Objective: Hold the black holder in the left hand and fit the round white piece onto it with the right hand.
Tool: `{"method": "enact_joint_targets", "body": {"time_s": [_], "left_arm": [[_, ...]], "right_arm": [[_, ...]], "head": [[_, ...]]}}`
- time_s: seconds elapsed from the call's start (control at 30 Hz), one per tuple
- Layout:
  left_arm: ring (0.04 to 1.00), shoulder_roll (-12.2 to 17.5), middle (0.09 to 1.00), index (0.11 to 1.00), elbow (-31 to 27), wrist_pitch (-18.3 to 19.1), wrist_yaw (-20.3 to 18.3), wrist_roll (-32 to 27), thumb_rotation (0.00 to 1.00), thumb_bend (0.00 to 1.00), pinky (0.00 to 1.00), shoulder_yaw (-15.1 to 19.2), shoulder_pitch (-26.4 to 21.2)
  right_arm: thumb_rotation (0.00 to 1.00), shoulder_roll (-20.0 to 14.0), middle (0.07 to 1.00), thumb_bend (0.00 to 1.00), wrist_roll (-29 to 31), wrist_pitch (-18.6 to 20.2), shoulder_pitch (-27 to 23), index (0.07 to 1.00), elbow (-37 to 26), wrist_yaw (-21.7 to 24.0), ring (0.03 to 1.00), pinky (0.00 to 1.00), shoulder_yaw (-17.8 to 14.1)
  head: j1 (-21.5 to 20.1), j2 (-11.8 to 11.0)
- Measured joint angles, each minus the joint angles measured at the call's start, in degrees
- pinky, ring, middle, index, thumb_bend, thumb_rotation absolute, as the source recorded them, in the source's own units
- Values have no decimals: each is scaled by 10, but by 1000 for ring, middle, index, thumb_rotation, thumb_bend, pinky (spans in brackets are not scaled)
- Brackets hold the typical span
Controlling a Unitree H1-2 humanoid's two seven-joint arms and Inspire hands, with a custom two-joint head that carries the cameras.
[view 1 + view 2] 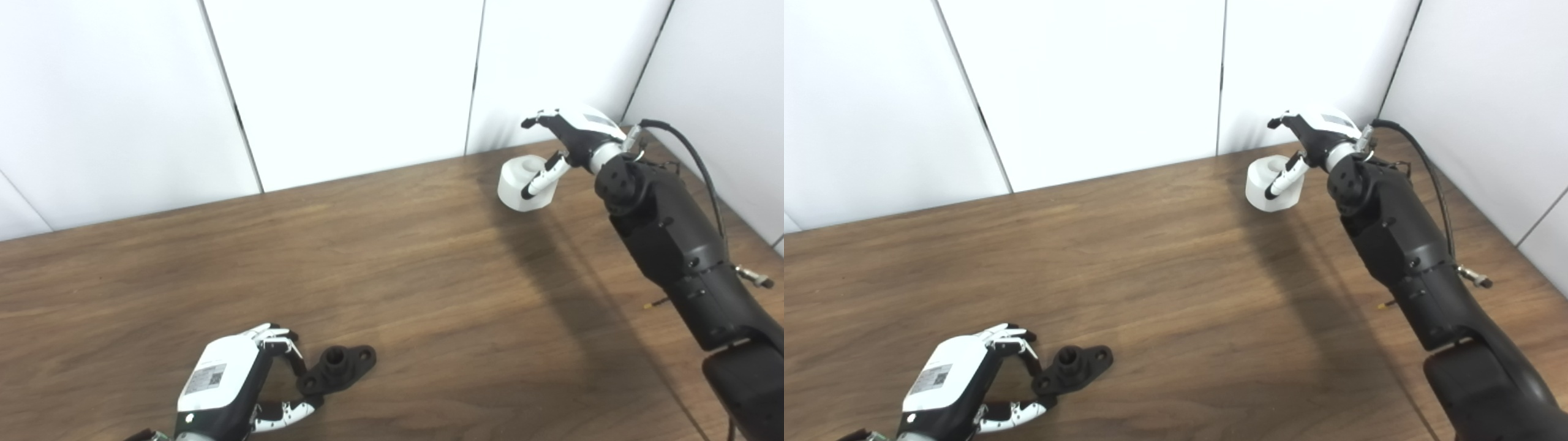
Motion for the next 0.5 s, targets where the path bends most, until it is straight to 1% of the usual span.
{"method": "enact_joint_targets", "body": {"time_s": [0.2, 0.37, 0.5], "left_arm": [[875, 0, 789, 486, 0, 0, 1, 0, 46, 519, 829, 0, 0], [875, 0, 789, 486, 0, 0, 1, 0, 45, 519, 832, 0, 0], [870, -1, 786, 486, 0, 0, 1, 0, 45, 519, 827, 0, 0]], "right_arm": [[143, -2, 953, 854, 3, 0, -1, 817, 6, 0, 1000, 966, 10], [136, -8, 944, 865, 4, 2, -1, 794, 6, 0, 998, 955, 17], [140, -12, 945, 867, 4, 3, -1, 795, 8, 1, 1000, 957, 21]], "head": [[1, 3], [1, 5], [2, 6]]}}
